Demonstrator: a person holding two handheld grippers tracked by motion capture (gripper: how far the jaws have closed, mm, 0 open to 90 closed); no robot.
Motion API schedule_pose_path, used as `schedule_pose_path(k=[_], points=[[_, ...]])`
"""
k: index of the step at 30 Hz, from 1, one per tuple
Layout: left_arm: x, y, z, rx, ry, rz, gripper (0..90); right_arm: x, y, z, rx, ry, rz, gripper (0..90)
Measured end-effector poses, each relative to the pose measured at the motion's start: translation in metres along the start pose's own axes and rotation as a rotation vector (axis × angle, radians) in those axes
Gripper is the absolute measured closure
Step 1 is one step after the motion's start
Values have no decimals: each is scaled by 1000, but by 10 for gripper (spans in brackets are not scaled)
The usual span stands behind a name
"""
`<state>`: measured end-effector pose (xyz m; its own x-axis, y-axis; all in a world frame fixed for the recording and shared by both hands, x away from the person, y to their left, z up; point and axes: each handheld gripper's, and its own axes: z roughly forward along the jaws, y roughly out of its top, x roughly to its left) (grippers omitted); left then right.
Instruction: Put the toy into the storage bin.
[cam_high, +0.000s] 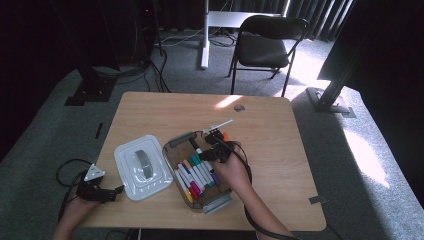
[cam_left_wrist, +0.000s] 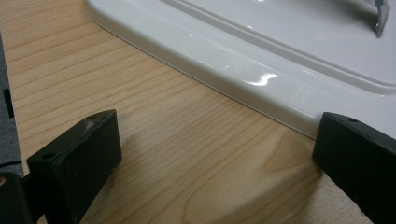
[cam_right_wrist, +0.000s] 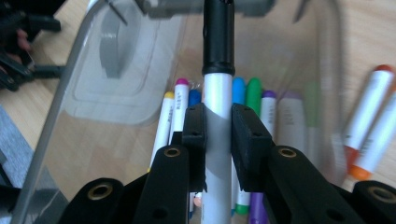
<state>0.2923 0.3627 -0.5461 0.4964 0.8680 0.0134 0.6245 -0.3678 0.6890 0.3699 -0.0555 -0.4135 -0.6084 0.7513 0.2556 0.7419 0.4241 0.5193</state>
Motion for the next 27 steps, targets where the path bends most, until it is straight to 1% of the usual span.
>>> schedule_pose_path(k=[2,4,10,13,16,20,21,25,27], points=[[0,0,0,2,0,2,17,3,0,8,19,9,-1,766],[0,0,0,2,0,1,17,5,0,15,35,8,-10,767],[0,0,0,3,0,5,17,9,3,31,89,-6,-27,767],[0,0,0,3,0,3,17,11,3,39,115,-3,-27,767],[0,0,0,3,0,3,17,13,4,46,151,-15,-39,766],[0,0,0,3,-1,1,17,15,5,54,185,-10,-45,766],[0,0,0,3,-2,2,17,16,5,55,195,-20,-55,766],[0,0,0,3,-1,3,17,16,5,59,233,-29,-57,764],[0,0,0,3,-2,2,17,17,5,61,242,-36,-64,760]])
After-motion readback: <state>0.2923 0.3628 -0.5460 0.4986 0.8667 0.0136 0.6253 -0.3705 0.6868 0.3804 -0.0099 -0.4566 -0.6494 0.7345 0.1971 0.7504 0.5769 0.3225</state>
